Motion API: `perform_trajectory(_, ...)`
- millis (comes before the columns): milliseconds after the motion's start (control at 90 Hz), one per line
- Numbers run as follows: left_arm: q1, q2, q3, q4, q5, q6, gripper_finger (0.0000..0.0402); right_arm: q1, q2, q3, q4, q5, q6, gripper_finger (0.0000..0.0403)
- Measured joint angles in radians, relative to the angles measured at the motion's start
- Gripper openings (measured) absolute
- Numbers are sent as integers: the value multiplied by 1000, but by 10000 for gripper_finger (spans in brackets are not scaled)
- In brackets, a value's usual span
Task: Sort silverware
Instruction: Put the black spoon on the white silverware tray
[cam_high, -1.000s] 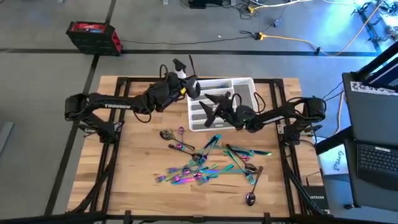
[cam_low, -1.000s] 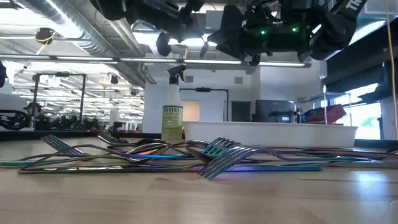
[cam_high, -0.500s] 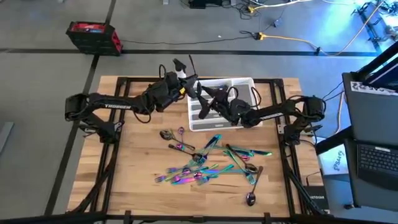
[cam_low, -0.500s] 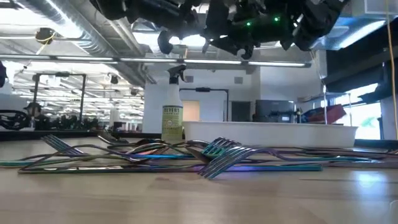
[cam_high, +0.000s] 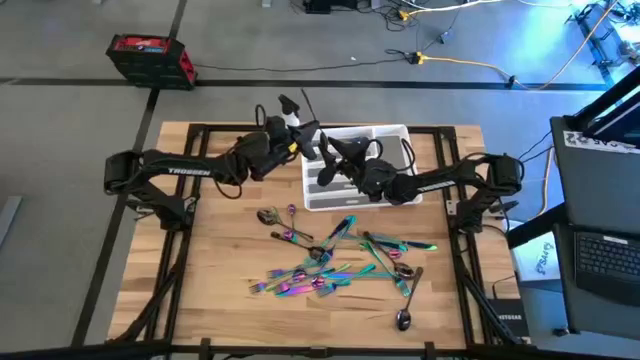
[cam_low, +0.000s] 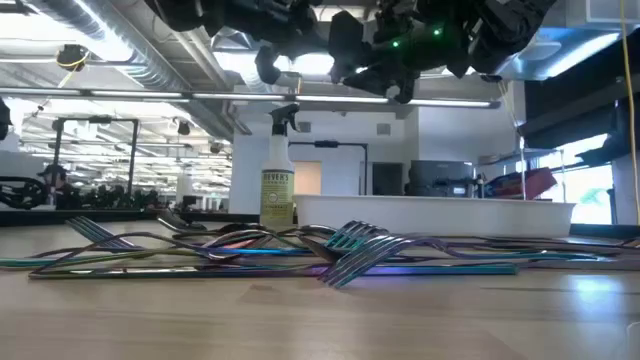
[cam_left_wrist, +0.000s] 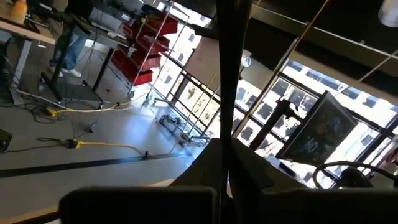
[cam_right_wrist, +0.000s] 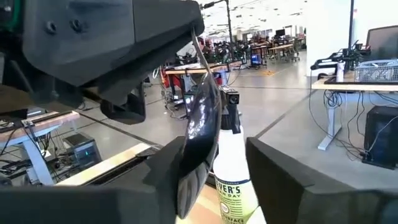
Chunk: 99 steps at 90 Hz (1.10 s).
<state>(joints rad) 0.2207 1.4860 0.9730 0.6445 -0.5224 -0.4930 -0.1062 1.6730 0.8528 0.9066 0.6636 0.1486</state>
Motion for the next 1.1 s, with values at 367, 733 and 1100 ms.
perform_trajectory(367,-1,-1,0,-5,11,77,0,-1,0,0,-4,16,3,6)
perform_trajectory(733,-1,-1,0,-31,30,131,0,0,0,0,-30,17,43,2)
perform_trajectory(1100,-11,-10,0,-50,65,213,47,2,-37,0,-59,8,24,0)
